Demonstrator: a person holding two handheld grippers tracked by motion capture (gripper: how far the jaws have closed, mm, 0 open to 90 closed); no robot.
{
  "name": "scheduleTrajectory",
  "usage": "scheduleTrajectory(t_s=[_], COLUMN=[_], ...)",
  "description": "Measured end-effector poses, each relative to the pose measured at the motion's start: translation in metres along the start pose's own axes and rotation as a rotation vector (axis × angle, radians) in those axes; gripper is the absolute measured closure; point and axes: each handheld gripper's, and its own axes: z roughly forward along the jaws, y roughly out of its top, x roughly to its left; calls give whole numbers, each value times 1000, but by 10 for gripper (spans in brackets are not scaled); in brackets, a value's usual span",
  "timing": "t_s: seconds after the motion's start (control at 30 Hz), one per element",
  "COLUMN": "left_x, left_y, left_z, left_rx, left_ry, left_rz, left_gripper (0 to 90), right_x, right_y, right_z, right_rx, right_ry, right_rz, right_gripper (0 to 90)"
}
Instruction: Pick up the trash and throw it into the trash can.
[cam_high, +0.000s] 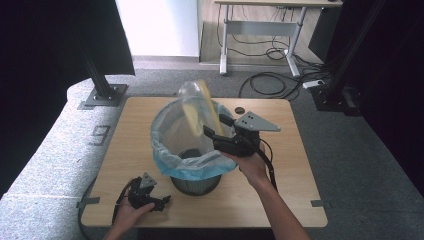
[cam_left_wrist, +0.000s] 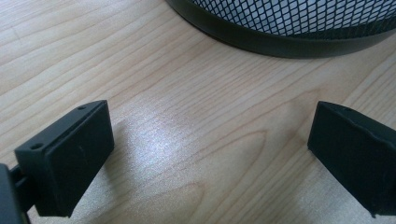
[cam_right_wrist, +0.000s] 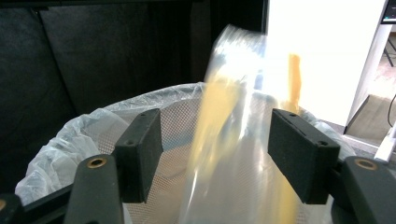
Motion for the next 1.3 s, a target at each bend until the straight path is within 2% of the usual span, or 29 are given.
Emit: scheduleTrajectory(t_s=[0.3, 0.53, 0.7, 0.97, 1.3], left_x=[0, 0, 0, 0, 0], left_y=[0, 0, 0, 0, 0], left_z=[0, 0, 0, 0, 0], left_rx=[0, 0, 0, 0, 0], left_ry=[0, 0, 0, 0, 1], left_rz=[0, -1, 0, -1, -2], left_gripper=[1, 1, 1, 1, 1], right_x=[-12, -22, -29, -45, -67], right_y=[-2, -11, -16, -28, -51], right_z=[-16, -28, -38, -58, -76], right_rx=[-28, -7, -14, -9, 43], right_ry=[-10, -28, -41, -91, -155], right_rz=[32, 31, 32, 42, 62], right_gripper=[325, 323, 322, 321, 318])
